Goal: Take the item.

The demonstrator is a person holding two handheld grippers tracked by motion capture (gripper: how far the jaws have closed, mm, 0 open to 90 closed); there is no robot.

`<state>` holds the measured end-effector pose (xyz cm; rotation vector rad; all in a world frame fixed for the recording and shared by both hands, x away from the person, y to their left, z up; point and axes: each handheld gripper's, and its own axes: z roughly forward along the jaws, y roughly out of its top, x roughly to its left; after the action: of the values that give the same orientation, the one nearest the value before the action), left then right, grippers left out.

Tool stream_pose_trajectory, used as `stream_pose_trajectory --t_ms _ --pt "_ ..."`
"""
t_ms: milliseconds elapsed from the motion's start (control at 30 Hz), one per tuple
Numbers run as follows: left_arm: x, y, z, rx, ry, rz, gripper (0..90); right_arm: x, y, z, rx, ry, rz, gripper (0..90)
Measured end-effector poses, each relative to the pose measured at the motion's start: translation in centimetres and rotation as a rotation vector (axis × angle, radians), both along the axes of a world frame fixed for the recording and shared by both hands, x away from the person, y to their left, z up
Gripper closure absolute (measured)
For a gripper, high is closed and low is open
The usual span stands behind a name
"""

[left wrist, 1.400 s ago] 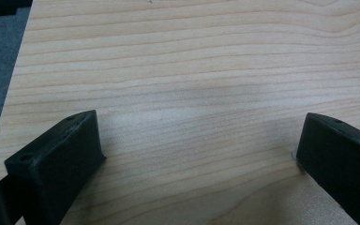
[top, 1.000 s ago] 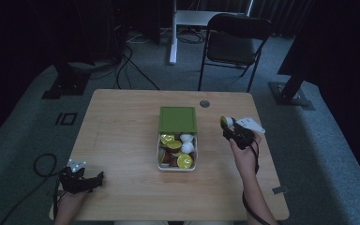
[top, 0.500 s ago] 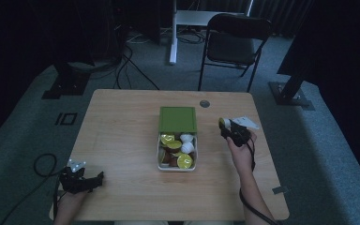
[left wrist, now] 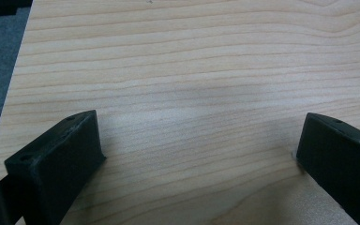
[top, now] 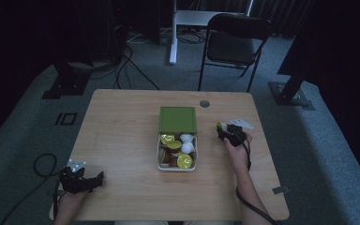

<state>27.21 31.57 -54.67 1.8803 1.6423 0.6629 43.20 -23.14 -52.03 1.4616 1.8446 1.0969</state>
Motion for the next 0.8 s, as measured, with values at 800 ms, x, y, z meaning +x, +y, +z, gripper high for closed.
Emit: stream_pose_trajectory --t_ms 800 --pt "0.0 0.0 0.0 0.0 0.0 0.0 0.5 1.0 0.0 -2.6 0.029 0.122 0.008 55.4"
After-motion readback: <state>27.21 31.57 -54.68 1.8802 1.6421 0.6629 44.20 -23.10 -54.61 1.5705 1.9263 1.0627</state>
